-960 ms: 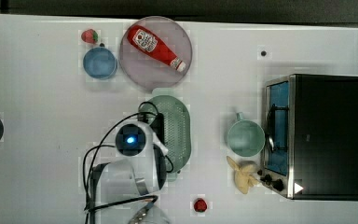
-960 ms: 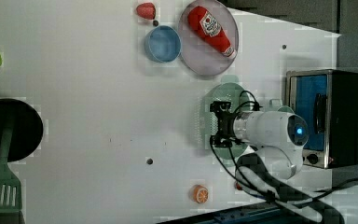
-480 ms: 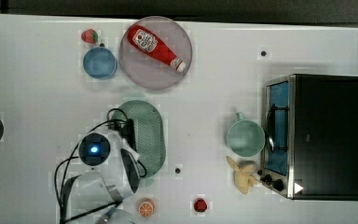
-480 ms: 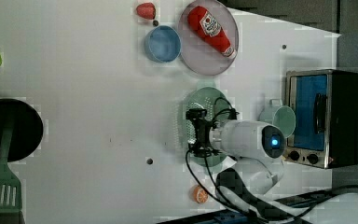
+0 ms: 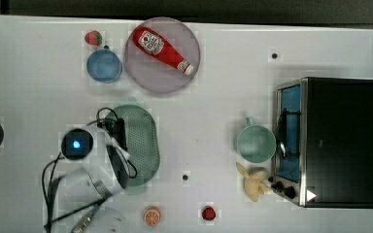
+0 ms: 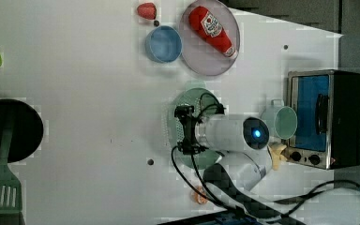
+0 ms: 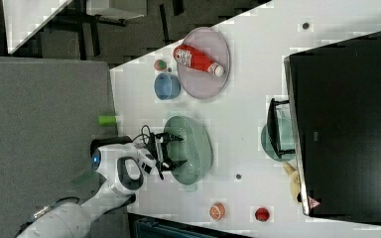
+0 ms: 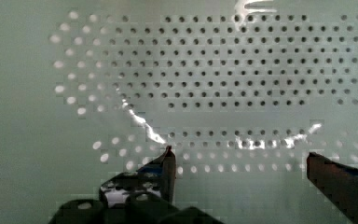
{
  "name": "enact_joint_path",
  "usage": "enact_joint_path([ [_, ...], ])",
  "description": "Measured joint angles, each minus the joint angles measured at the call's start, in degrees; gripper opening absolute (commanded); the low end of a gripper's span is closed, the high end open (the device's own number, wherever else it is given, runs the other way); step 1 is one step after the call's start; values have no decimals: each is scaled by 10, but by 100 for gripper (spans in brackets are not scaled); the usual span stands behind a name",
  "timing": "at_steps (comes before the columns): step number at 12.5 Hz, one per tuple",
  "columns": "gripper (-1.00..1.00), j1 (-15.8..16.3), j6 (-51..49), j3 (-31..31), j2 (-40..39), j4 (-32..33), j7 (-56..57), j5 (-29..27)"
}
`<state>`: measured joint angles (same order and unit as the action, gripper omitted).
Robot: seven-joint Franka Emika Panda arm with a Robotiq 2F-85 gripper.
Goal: Drag strainer right to left.
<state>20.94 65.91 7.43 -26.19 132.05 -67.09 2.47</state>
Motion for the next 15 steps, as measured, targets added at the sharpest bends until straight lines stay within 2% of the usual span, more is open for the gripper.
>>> enact_joint_path([
  [3,100,7,-13,6,-15,-38,-21,-15],
  [10,100,81,-25,-1,-87,-143,-73,-58],
  [13,100,91,-45,4,-101,-165,-81,-86],
  [15,100,92,-48,14,-110,-185,-81,-83],
])
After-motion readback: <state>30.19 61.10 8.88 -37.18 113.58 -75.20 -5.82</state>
